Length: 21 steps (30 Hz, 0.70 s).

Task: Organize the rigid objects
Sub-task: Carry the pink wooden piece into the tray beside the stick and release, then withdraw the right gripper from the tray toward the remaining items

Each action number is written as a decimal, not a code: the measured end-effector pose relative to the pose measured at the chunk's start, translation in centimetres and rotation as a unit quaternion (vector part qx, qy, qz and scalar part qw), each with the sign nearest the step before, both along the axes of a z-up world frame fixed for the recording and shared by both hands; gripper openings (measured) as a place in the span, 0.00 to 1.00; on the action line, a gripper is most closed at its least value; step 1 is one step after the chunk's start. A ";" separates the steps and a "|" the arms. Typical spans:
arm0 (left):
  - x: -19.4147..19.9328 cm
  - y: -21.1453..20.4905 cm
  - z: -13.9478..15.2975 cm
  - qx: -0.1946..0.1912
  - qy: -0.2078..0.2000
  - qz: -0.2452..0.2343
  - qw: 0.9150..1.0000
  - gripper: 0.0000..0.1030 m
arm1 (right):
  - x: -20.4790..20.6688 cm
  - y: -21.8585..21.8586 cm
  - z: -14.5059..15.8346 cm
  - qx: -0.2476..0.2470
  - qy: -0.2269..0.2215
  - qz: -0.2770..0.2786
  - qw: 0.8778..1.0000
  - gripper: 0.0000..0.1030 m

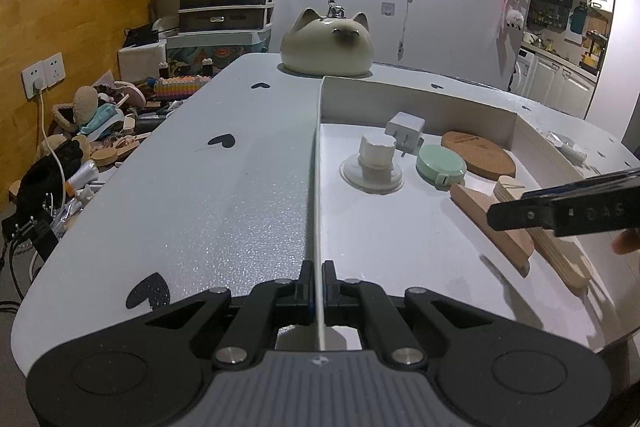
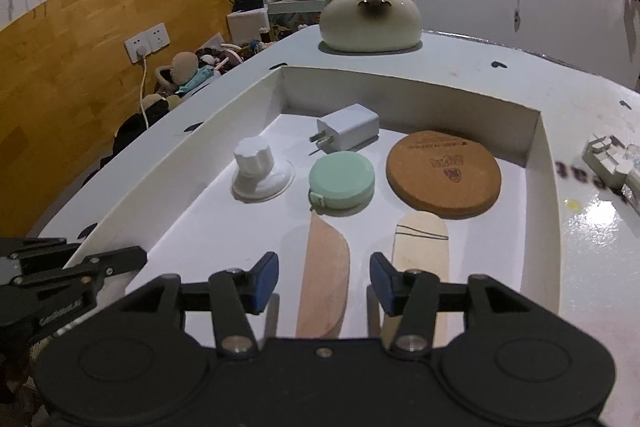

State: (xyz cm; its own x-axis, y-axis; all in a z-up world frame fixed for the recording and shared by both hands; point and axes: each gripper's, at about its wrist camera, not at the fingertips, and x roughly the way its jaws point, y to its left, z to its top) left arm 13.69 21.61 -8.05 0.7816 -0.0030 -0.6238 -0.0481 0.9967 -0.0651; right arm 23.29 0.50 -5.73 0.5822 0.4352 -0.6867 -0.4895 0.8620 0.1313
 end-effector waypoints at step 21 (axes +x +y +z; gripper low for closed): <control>0.0 0.0 0.0 -0.001 0.000 0.001 1.000 0.02 | -5.1 -6.9 5.6 0.025 -0.090 -0.008 0.996 0.84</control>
State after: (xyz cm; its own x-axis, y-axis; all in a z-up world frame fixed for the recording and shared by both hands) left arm 13.71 21.63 -8.04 0.7812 -0.0032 -0.6242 -0.0501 0.9964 -0.0678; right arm 18.16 -6.44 -0.14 0.7008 0.4562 -0.5484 -0.4958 0.8642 0.0853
